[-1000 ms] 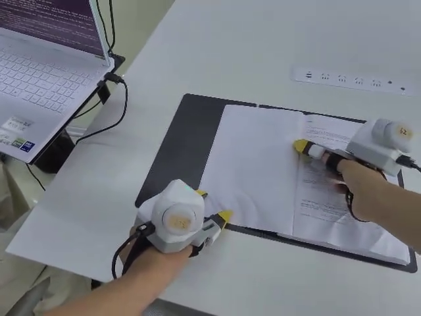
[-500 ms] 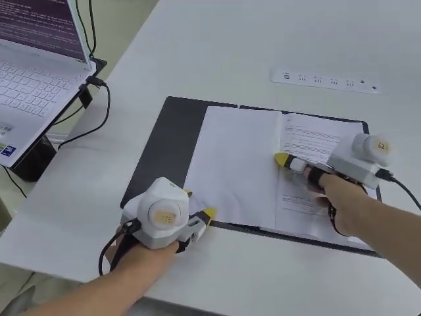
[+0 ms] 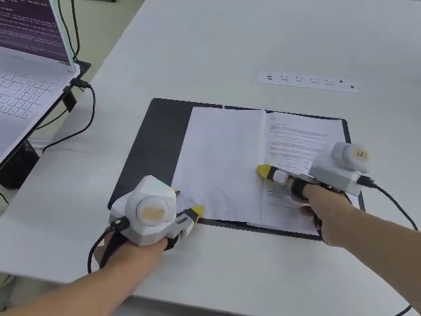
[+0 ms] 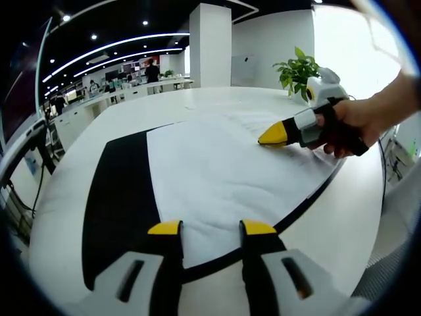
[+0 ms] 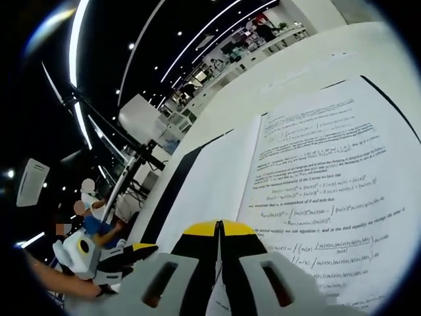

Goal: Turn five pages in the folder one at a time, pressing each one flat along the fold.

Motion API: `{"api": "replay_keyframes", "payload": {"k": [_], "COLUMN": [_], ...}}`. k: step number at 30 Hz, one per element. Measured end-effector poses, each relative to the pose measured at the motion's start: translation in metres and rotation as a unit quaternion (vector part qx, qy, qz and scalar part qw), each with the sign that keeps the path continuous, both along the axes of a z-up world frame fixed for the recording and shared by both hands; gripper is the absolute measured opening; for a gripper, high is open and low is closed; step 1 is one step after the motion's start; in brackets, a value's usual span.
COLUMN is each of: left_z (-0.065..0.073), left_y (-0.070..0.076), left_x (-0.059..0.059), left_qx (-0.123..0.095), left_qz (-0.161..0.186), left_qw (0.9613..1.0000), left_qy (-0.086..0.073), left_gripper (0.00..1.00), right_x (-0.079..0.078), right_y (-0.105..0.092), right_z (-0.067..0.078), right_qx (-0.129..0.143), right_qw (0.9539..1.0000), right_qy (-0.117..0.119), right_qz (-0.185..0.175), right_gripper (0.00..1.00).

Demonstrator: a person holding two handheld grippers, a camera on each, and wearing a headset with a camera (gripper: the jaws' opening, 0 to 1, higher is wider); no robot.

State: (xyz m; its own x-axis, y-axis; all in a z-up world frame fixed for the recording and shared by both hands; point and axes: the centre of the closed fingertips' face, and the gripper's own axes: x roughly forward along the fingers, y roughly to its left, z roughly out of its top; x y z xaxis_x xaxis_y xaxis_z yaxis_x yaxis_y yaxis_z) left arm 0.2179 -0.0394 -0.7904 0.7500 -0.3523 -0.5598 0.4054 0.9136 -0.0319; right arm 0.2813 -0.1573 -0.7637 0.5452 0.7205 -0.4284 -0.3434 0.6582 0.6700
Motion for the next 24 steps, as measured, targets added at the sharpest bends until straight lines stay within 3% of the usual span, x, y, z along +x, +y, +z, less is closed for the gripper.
{"api": "replay_keyframes", "payload": {"k": [12, 24], "left_z": [0.001, 0.002], "left_y": [-0.001, -0.001], "left_x": [-0.001, -0.001], "left_qx": [0.001, 0.0], "left_qz": [0.0, -0.001], "left_qw": [1.0, 1.0], "left_qy": [-0.002, -0.003], "left_gripper": [0.33, 0.33], "right_x": [-0.023, -0.065], "right_y": [-0.003, -0.005], "right_z": [-0.01, -0.016], "right_qx": [0.002, 0.01], "right_qw": [0.9999, 0.9997], "right_qy": [0.012, 0.019], "right_qz": [0.005, 0.009], "right_gripper": [0.0, 0.0]}}
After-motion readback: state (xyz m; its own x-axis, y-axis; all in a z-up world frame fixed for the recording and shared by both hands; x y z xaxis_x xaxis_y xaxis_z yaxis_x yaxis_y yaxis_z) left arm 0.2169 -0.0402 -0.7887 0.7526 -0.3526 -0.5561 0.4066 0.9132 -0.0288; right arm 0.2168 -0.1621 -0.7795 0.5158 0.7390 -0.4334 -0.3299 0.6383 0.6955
